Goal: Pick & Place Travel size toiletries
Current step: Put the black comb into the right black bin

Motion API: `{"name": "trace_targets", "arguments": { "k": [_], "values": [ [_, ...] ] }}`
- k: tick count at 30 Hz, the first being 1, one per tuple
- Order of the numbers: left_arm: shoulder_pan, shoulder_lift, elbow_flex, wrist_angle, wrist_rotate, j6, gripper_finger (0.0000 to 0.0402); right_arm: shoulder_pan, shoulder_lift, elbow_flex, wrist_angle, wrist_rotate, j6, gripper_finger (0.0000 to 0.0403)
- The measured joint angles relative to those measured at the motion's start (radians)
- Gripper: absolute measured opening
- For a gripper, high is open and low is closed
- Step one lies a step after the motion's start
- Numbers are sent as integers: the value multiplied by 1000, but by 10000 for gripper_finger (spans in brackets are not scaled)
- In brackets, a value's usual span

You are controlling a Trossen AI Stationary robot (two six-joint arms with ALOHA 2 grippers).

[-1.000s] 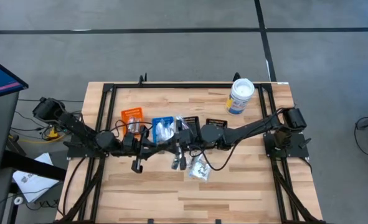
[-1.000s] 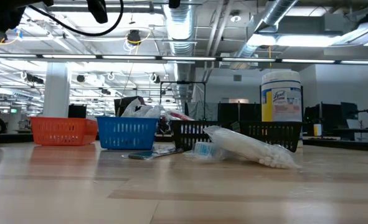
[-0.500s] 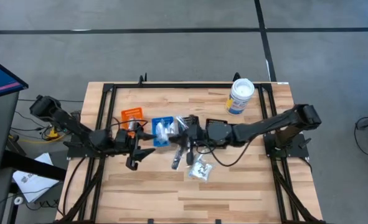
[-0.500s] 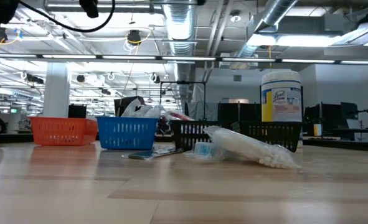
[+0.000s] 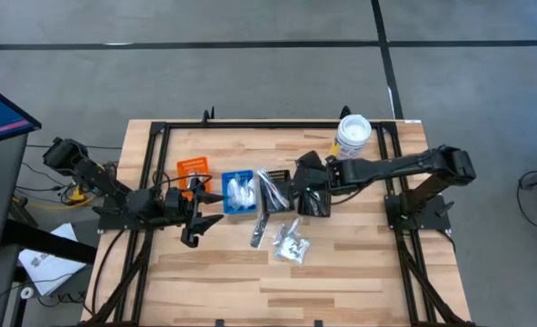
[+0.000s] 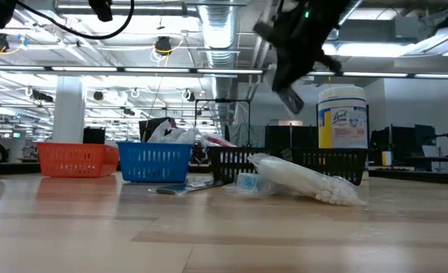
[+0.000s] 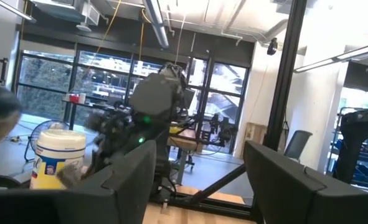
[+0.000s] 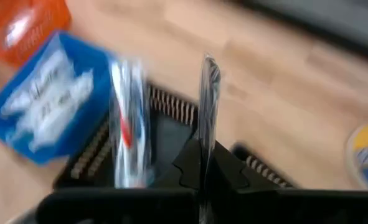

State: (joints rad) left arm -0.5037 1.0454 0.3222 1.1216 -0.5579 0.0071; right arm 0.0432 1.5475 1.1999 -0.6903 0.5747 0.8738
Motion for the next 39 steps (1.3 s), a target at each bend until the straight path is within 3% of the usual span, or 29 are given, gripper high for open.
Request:
{"name": "trace_targets", "arguments": {
  "k": [5,9,26,39],
  "values": [
    [5,0,0,1,0,14,226,-104,-19,4,8,-263,18,1],
    [0,0,0,1,1,14,220,-144,10,3,-127,-360,63,1],
    [-19,0,0,10,6,11,213,-86,203,2,-139,-398,112,2],
    [-19,0,0,12,13,11,213,-148,208,2,-195,-420,195,15]
  ]
}}
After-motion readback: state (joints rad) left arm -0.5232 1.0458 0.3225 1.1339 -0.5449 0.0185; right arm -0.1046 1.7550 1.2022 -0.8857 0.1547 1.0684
